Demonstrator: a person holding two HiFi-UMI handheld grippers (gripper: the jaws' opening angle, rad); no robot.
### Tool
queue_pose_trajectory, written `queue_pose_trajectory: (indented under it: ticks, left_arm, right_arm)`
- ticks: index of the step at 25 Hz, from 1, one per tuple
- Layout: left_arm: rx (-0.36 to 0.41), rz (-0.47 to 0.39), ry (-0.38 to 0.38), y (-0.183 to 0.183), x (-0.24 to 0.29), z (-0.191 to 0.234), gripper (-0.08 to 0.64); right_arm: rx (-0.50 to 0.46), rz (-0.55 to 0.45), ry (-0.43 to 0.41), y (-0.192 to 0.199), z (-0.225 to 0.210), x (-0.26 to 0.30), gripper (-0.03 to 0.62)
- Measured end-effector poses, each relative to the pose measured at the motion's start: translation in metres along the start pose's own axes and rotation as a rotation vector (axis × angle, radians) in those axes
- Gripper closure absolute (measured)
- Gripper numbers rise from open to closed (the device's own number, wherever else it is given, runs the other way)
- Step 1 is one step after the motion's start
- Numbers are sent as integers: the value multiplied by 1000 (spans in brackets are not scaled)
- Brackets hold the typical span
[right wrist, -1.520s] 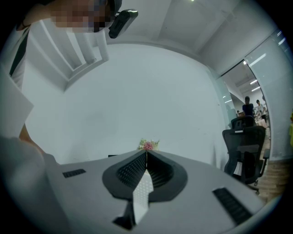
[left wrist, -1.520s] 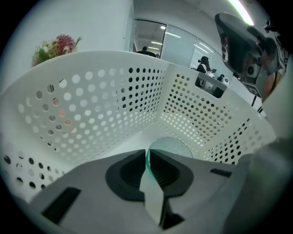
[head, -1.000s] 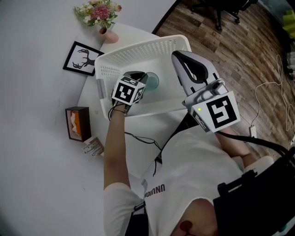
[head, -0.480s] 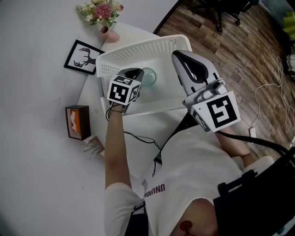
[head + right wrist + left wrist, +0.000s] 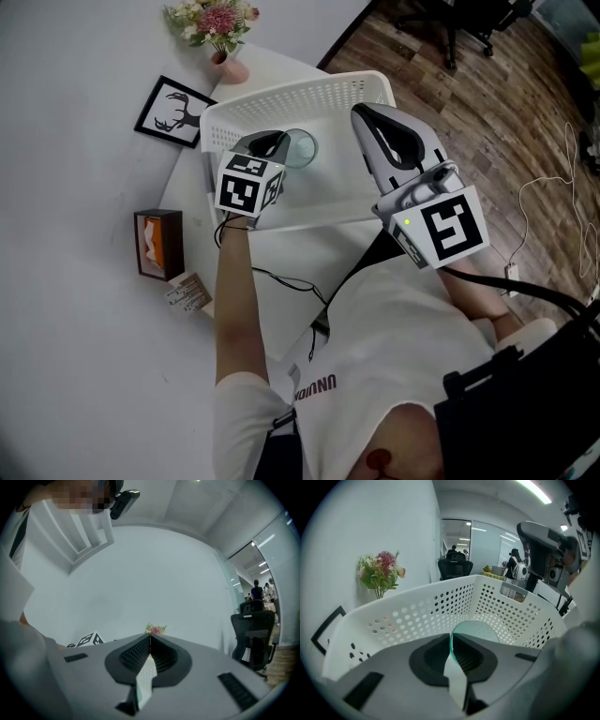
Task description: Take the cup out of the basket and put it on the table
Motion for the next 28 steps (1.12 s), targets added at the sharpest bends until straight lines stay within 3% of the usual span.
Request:
queue_pose_trajectory:
  ticks: [10, 28]
  left_arm:
    - [5, -100, -105, -18, -22, 13, 528]
    - [-18, -260, -228, -45, -71, 22, 528]
  right_arm:
    - [-4, 8, -10, 0, 3, 1, 572]
    - [-22, 10, -33, 0, 11, 4, 573]
Point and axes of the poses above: the fingertips, and each gripper's own axes: x forward along the fingers, z to its left, y out of its underside, the point moved 5 cm from there along -x, backward along the fingers, and after that the axes turned 15 degrees about -y, right-handed, at the moved point
